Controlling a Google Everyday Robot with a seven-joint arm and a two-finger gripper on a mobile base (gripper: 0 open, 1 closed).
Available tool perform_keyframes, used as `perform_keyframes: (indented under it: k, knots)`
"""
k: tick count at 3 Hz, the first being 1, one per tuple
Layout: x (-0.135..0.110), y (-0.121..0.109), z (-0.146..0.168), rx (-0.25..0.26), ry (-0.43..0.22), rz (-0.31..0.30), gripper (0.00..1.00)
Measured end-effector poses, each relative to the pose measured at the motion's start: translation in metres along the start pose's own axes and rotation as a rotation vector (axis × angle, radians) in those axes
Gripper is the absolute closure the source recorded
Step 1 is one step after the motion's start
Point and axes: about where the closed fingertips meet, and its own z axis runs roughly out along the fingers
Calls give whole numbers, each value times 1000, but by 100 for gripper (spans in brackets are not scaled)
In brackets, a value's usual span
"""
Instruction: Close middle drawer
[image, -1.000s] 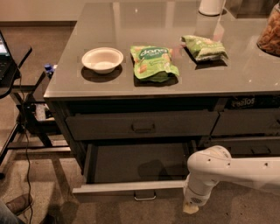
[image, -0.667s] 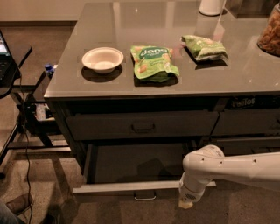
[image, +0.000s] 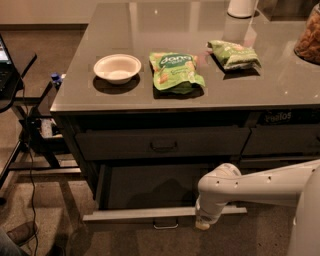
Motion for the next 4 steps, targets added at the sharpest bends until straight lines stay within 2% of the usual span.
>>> perform_keyframes:
  k: [1,2,4]
  knots:
    - [-3,-7,12,14,7,17,100]
    - [-3,-7,12,14,8,19,81]
    - [-3,-7,12,14,8,19,34]
